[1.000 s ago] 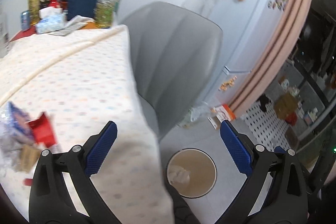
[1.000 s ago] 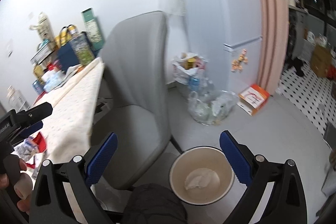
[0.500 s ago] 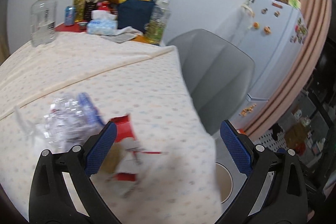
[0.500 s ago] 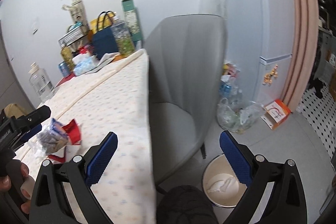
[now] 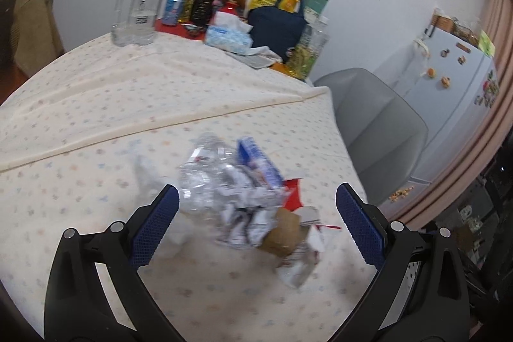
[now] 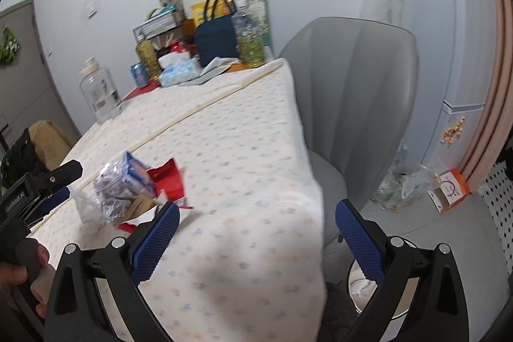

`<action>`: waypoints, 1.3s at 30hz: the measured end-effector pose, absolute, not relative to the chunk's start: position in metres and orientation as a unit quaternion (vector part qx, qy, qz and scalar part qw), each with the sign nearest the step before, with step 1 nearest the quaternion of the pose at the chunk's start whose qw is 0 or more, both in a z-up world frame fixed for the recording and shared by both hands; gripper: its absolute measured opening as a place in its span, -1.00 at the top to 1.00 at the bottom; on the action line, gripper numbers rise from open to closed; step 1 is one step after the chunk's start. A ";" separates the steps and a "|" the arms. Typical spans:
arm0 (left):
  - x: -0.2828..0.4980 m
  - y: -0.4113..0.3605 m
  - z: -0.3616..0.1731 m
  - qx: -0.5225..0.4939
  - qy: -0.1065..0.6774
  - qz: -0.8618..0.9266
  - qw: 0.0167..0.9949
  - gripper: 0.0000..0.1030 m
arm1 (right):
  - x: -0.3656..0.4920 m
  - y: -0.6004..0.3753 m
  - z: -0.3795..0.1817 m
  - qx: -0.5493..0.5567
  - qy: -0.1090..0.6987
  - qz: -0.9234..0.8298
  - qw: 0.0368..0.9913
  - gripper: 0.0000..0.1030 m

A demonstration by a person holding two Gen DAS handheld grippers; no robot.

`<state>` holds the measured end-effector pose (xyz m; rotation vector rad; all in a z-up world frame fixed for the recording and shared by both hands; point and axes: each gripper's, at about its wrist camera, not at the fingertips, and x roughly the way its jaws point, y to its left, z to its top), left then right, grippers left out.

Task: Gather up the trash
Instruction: 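Grasp the white tissue with the left tool while the right tool grasps a foil blister pack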

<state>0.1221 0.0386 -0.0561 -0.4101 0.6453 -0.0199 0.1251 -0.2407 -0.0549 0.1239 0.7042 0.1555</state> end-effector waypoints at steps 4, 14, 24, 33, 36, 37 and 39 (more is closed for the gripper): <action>0.117 0.062 -0.067 -0.212 0.321 0.009 0.923 -0.89 | 0.126 -0.223 -0.058 0.057 0.352 0.089 0.930 -0.85; 0.127 0.085 -0.100 -0.232 0.362 0.033 0.902 -0.43 | 0.120 -0.192 -0.071 0.027 0.375 0.131 0.917 -0.85; 0.135 0.088 -0.118 -0.249 0.382 0.044 0.889 -0.14 | 0.118 -0.194 -0.079 0.030 0.391 0.139 0.909 -0.85; 0.131 0.086 -0.125 -0.238 0.411 0.031 0.879 0.89 | 0.119 -0.178 -0.088 0.021 0.403 0.162 0.901 -0.85; 0.123 0.090 -0.114 -0.237 0.398 0.030 0.886 0.89 | 0.121 -0.169 -0.090 0.015 0.406 0.171 0.898 -0.85; 0.120 0.091 -0.109 -0.234 0.392 0.030 0.889 0.89 | 0.122 -0.166 -0.091 0.015 0.408 0.174 0.896 -0.85; 0.115 0.095 -0.101 -0.234 0.383 0.032 0.893 0.89 | 0.123 -0.160 -0.093 0.011 0.410 0.182 0.894 -0.85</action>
